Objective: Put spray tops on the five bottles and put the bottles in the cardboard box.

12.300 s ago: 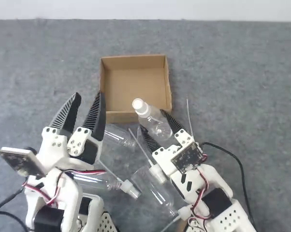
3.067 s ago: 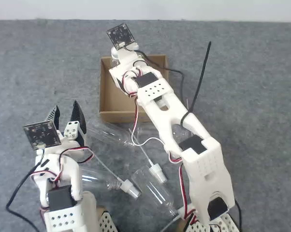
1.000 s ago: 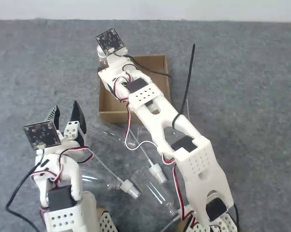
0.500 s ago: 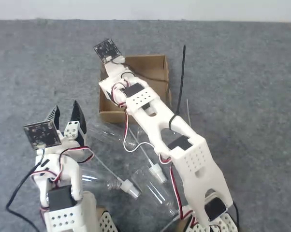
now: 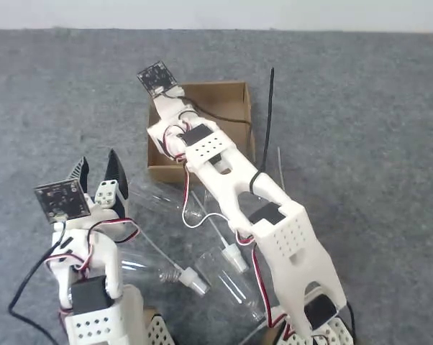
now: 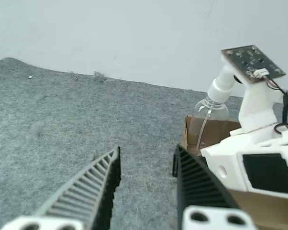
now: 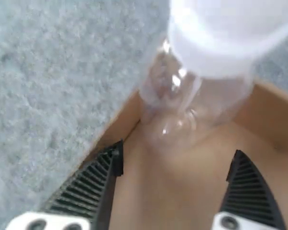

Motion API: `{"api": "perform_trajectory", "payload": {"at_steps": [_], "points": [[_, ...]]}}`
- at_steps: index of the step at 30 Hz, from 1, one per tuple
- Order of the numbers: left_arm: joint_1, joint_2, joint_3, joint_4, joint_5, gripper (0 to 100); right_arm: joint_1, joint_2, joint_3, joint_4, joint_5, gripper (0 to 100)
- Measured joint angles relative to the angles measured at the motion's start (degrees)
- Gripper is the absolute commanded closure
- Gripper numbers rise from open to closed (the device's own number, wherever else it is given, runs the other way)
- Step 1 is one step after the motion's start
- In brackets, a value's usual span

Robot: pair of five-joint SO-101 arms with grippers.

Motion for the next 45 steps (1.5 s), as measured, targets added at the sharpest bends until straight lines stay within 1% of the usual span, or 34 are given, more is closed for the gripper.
{"api": "perform_trajectory", "payload": {"at_steps": [16,20,28,31,35,40,45], "points": [[0.0,0.0,0.0,0.0,0.0,83,0.0,-9.3,0.0,15.9,0.0,70.9],[-2.5,0.0,0.0,0.0,0.0,83,0.0,-12.5,0.0,21.4,0.0,70.9],[-2.5,0.0,0.0,-0.1,0.0,83,1.5,-22.4,0.0,31.6,0.0,70.9],[-3.2,0.0,0.0,-1.4,0.0,83,1.4,-26.4,0.0,36.2,0.0,70.9],[-6.0,0.0,0.2,-1.5,-1.5,83,1.4,-30.3,0.0,41.8,0.1,70.9],[-6.7,0.0,5.1,-1.5,-0.4,83,1.5,-33.8,0.0,46.3,0.2,70.9],[-7.8,0.0,5.2,-1.5,0.2,83,2.3,-36.7,0.0,52.0,0.2,70.8]]}}
